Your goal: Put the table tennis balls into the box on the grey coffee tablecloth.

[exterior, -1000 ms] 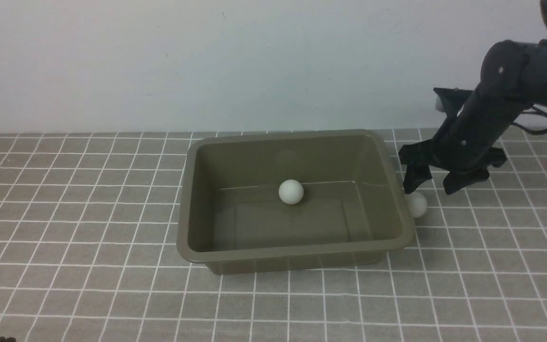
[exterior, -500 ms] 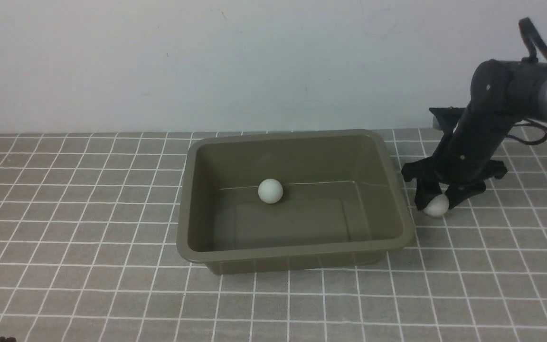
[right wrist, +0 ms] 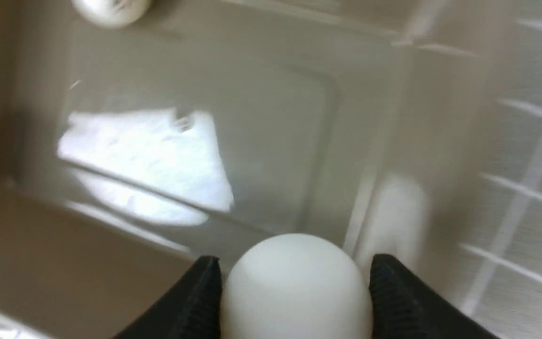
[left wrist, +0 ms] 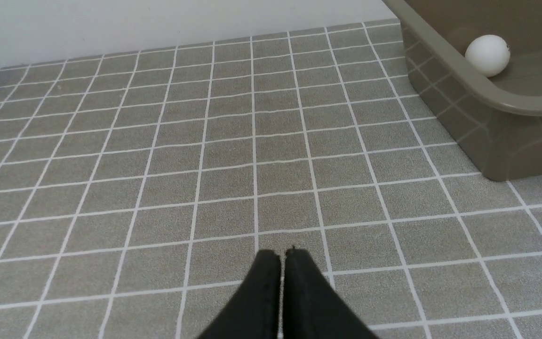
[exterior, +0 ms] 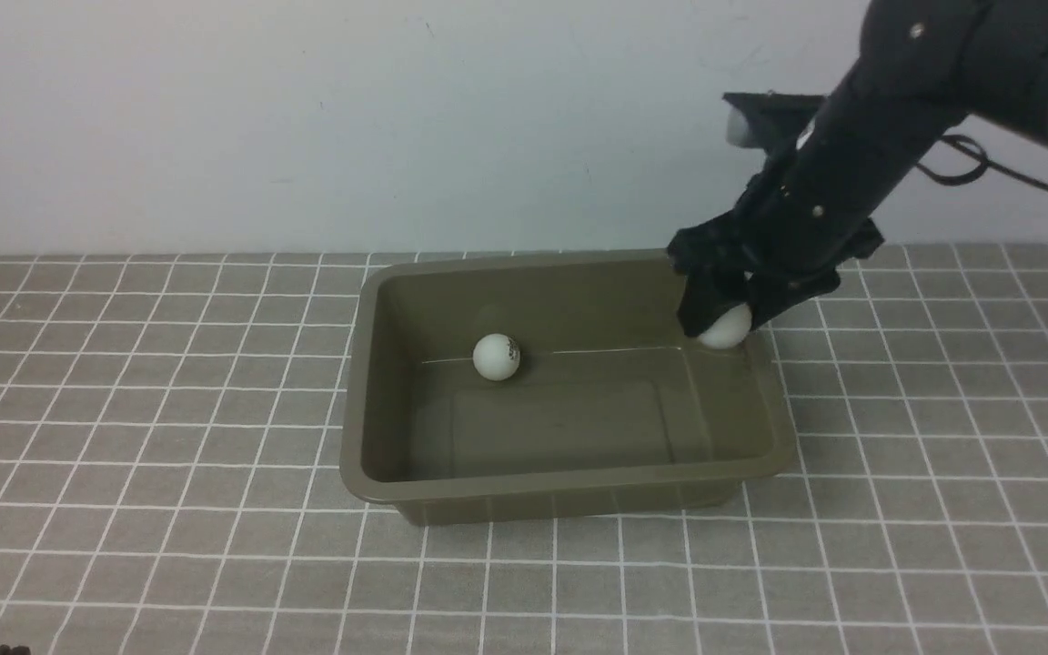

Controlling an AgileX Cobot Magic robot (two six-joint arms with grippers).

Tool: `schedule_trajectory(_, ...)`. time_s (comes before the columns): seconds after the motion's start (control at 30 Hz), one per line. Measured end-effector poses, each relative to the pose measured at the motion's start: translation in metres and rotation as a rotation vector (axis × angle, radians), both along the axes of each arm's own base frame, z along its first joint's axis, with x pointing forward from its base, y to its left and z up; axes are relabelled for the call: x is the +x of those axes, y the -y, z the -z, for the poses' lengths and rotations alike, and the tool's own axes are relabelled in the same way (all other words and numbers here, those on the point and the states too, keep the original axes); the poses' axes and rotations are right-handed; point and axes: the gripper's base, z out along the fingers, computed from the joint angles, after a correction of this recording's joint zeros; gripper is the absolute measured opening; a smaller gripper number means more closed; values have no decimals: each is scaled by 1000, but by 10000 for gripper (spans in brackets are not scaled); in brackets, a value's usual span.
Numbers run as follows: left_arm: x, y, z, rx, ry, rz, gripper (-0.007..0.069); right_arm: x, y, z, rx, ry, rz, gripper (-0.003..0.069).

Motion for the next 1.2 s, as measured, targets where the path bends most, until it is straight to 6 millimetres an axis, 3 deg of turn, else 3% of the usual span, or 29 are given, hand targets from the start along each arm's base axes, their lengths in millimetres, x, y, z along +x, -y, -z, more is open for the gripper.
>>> schedule_trajectory(0.2,0,0,0,0,0,0,-5,-2,-1,-3,-36,10,17,617)
schedule_trajectory(0.3,0,0,0,0,0,0,-5,-12,7,-21,-76,64,11,596)
schedule_trajectory(0.33,0,0,0,0,0,0,-5,-16,9,-28,-79,81,11,573)
schedule_trajectory(0.4,0,0,0,0,0,0,-5,-37,18,-60,-68,154,17,434)
schedule_trajectory(0.53,0,0,0,0,0,0,-5,-98,42,-124,-27,310,44,111)
schedule_trajectory(0.6,0,0,0,0,0,0,-5,-131,54,-144,-3,385,65,39)
schedule_trajectory(0.7,0,0,0,0,0,0,-5,-199,80,-169,81,624,105,-7)
schedule_trajectory(0.87,0,0,0,0,0,0,-5,-278,110,-151,226,978,163,-13)
schedule_trajectory(1.0,0,0,0,0,0,0,-5,-331,131,-107,337,1259,207,-13)
schedule_trajectory(1.2,0,0,0,1,0,0,-5,-371,146,-44,394,1424,222,-13)
